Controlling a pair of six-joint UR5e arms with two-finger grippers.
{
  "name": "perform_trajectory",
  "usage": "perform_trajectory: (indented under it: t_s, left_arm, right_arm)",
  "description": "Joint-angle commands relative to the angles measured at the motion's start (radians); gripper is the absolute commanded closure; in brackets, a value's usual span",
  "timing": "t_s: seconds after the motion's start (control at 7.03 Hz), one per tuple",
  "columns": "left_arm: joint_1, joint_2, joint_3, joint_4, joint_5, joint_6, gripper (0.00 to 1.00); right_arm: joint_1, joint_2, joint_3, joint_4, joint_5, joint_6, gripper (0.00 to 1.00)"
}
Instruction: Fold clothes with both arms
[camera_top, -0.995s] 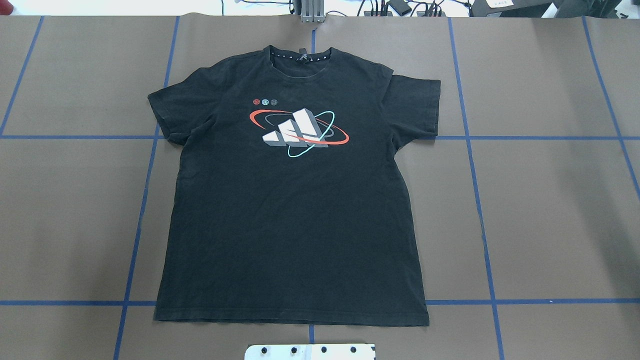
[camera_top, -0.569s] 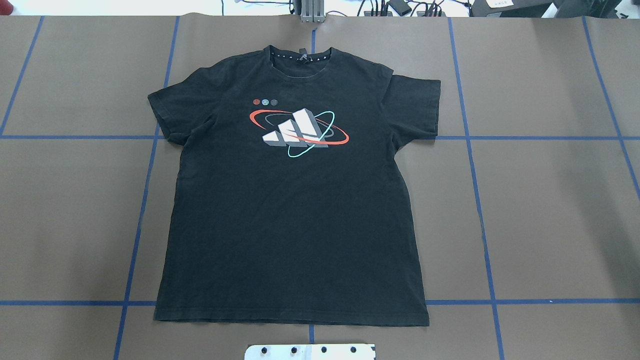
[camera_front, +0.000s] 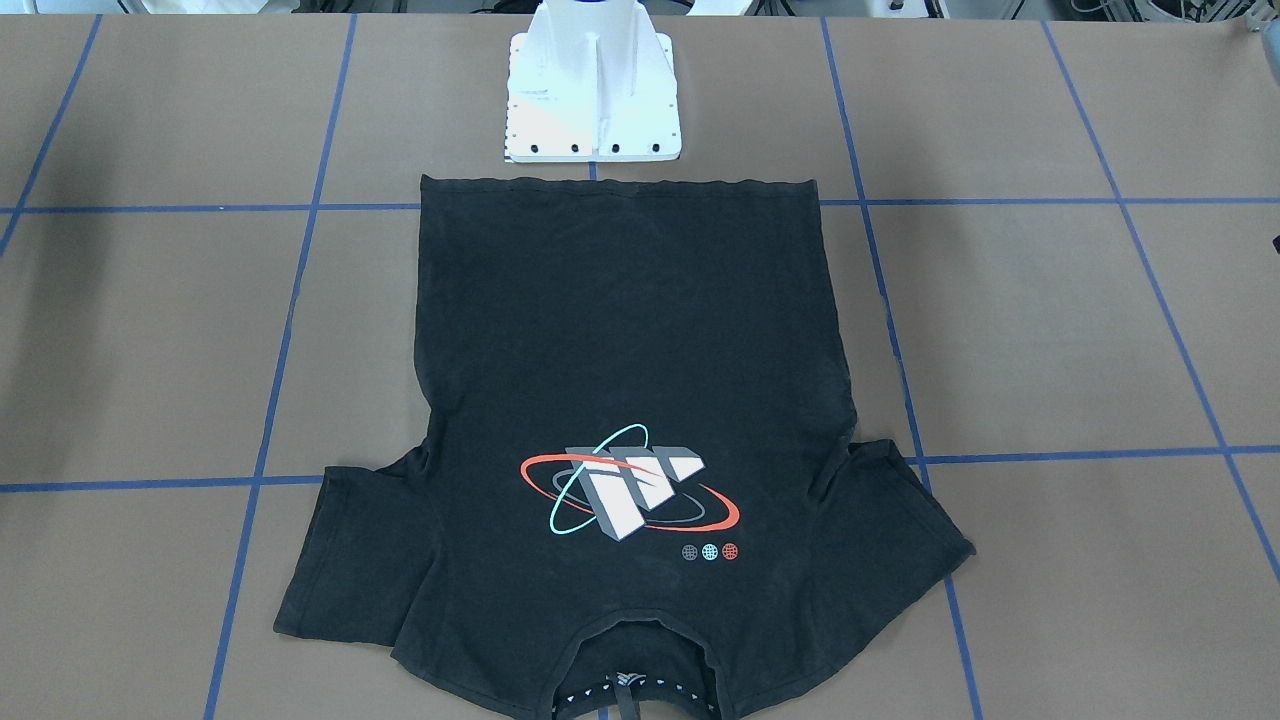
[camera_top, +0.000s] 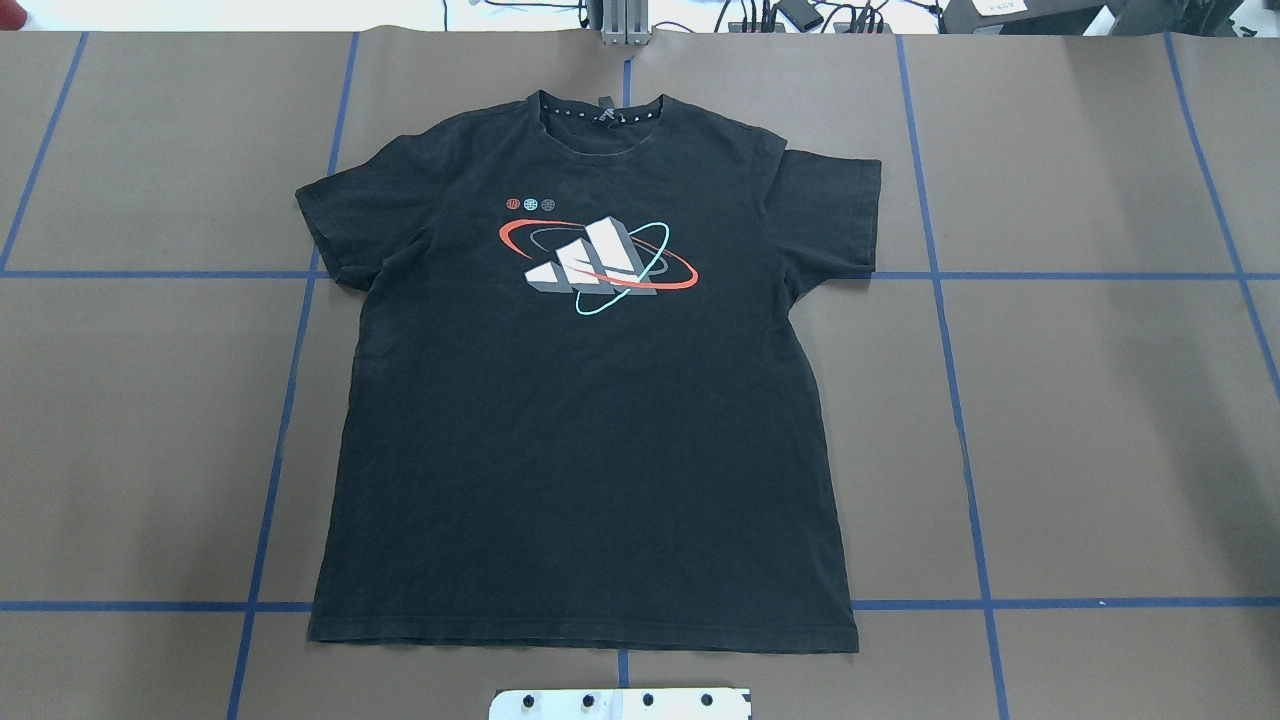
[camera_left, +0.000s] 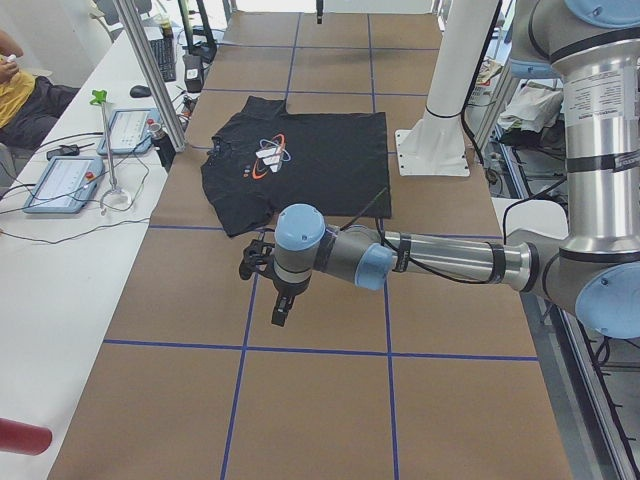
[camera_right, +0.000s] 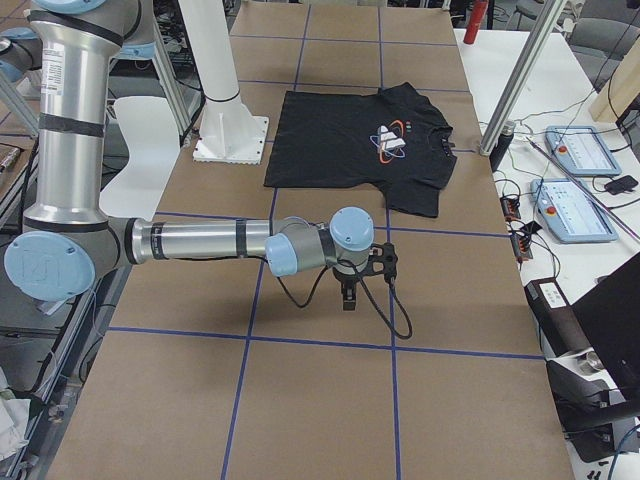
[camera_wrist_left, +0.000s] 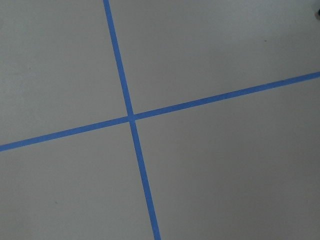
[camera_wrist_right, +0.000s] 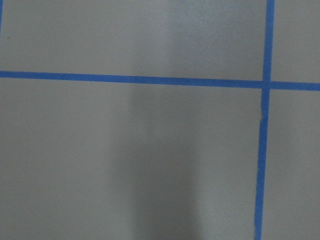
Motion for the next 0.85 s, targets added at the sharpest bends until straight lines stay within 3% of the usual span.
perform_trajectory:
  t_s: [0.0, 0.28, 0.71]
  left_arm:
    - [0.002, 0.003, -0.001, -0.054, -0.002, 0.002, 0.00]
    - [0.003, 0.002, 0.005, -0.079, -0.062, 0.002, 0.00]
    - [0.003, 0.003, 0.002, -0.107, -0.062, 0.001, 0.00]
  right_arm:
    - [-0.087, 0.157, -0.062, 0.012, -0.021, 0.112, 0.00]
    - [-0.211, 0.383, -0.198, 0.043, -0.136, 0.316, 0.00]
    - [-0.250, 0.480, -0.278, 0.121, -0.178, 0.421, 0.00]
